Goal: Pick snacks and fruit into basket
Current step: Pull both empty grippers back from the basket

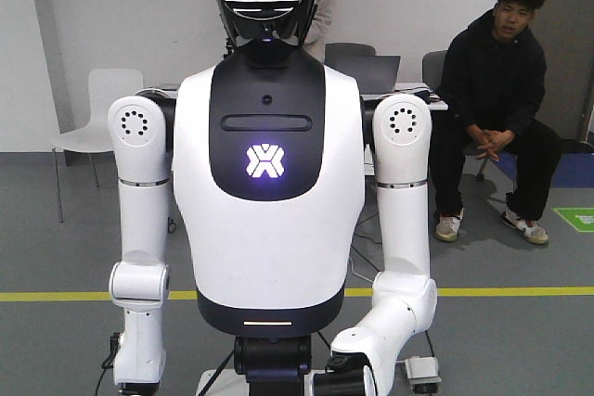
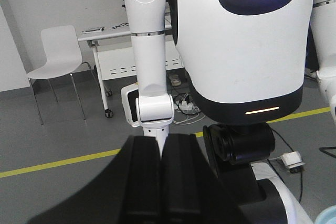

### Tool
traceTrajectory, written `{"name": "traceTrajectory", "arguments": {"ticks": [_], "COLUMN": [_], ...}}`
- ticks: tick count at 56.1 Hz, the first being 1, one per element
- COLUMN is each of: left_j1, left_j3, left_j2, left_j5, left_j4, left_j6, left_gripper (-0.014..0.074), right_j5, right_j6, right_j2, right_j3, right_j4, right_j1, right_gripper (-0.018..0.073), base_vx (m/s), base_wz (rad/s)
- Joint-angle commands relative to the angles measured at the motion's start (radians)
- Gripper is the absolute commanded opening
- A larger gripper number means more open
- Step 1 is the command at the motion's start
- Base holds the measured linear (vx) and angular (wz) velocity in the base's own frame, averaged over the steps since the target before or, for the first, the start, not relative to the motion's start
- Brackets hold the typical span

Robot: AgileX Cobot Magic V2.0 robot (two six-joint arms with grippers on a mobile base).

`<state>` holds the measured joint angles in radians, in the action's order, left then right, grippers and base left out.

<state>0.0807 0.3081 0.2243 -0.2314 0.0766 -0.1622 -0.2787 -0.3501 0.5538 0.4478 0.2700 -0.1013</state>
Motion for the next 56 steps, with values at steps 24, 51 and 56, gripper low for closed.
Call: {"name": "traceTrajectory", "arguments": {"ticks": [24,51,56], "left_j1": [-0.003,-0.003,-0.003], "left_j3": [0.028,0.028,0.028], "left_j2": [0.009,0.009,0.009], "left_j5": [0.078,0.078,0.078], "left_j4": [0.003,0.003,0.003], "left_j6": [0.007,0.007,0.007], "left_gripper": [0.0080,0.0080,0.0080], "right_j5": [0.077,0.077,0.077], "right_j6": [-0.009,-0.009,-0.009], "right_j2": [0.000,0.000,0.000], "right_j3": [0.031,0.031,0.031], "right_j4": [0.001,0.001,0.001], "right_j1": [0.007,0.007,0.007], "right_gripper": [0.0532,0.0532,0.0532], "base_vx": [0.00,-0.03,-0.10], "base_wz": [0.00,0.00,0.02]}}
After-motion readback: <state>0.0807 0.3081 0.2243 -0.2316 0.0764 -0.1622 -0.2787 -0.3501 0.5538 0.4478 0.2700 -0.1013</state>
